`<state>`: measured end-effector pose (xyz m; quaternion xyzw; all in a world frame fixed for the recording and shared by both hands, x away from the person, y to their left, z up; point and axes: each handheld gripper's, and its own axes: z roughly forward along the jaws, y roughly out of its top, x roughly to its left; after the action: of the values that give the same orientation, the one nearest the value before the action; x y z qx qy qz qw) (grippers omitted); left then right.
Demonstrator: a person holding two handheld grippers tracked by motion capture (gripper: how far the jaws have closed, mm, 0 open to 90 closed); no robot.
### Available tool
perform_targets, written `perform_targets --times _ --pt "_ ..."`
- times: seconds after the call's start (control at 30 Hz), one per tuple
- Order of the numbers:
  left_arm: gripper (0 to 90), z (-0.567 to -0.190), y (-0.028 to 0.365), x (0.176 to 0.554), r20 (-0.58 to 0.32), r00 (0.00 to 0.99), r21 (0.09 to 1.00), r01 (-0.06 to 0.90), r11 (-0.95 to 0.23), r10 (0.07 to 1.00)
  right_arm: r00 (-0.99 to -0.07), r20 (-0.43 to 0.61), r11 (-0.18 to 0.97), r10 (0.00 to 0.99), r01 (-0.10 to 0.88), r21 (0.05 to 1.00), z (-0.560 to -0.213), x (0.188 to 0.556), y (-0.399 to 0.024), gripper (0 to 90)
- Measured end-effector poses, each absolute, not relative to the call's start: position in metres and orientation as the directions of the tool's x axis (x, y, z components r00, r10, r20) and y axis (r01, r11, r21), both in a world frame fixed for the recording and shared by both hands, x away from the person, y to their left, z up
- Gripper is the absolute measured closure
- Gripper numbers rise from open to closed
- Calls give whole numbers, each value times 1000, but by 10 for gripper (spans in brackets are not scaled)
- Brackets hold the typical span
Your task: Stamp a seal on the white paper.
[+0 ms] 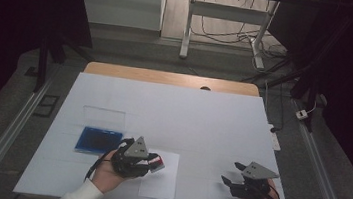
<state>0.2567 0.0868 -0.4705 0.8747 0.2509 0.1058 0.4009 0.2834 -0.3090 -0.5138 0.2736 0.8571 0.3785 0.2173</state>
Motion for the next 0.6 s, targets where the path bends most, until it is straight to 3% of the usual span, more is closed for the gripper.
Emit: perform_targets --times 0.6 --pt "699 -485 71 263 -16 861 716 365 -596 508 -754 -167 564 635 305 767 -513 283 -310 300"
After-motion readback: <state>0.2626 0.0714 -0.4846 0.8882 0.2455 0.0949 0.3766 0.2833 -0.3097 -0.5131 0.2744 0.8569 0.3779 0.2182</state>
